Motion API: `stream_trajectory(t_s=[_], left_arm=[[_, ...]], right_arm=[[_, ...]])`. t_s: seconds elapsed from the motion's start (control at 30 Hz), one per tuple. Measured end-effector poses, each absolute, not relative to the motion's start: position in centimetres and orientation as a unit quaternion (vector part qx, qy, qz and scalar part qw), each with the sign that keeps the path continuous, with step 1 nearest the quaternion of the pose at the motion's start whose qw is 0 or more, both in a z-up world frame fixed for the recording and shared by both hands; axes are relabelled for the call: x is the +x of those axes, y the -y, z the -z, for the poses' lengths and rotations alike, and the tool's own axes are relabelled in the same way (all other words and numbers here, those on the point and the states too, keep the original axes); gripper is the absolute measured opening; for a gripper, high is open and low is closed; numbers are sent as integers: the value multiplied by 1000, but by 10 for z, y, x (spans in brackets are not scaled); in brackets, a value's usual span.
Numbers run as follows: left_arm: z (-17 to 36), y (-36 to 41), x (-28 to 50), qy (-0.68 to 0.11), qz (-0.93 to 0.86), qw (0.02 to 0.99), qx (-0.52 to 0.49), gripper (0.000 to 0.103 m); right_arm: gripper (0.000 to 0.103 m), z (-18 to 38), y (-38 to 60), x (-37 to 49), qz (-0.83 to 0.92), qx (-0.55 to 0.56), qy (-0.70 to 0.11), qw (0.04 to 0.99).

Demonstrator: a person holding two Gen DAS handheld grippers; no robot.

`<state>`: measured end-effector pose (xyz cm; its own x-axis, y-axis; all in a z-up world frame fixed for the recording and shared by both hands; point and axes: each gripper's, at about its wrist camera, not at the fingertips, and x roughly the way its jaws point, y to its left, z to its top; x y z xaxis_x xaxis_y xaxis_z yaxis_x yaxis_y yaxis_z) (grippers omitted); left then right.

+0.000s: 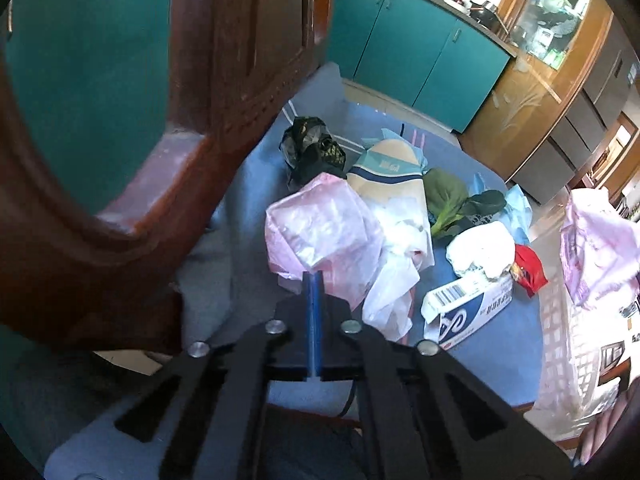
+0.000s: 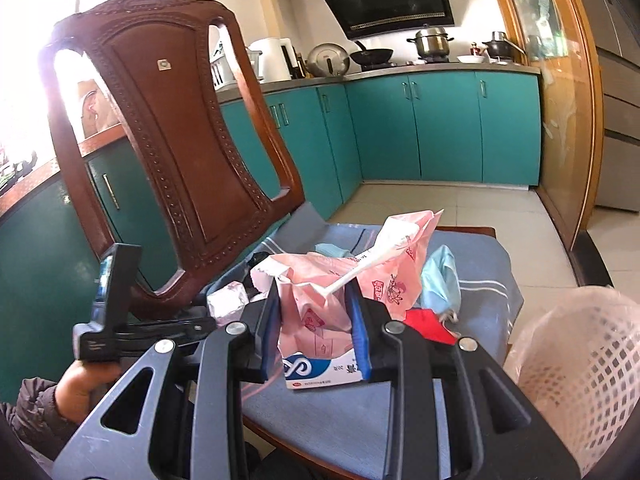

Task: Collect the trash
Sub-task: 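Lift the pink bag with the right tool while the left tool grasps white tissue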

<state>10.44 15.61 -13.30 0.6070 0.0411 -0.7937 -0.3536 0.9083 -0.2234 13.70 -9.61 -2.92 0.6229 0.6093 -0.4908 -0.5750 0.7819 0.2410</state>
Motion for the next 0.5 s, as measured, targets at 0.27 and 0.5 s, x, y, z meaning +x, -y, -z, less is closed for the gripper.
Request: stream_trajectory(t_s=[0.27, 0.5], left_arm=[[118, -152, 83, -419, -82, 884, -192, 3], [118, -111, 114, -433, -59, 891, -125, 37]], right_arm=[[31, 29, 108, 135, -313, 34, -283, 906], [31, 28, 127, 130, -292, 43, -285, 912]])
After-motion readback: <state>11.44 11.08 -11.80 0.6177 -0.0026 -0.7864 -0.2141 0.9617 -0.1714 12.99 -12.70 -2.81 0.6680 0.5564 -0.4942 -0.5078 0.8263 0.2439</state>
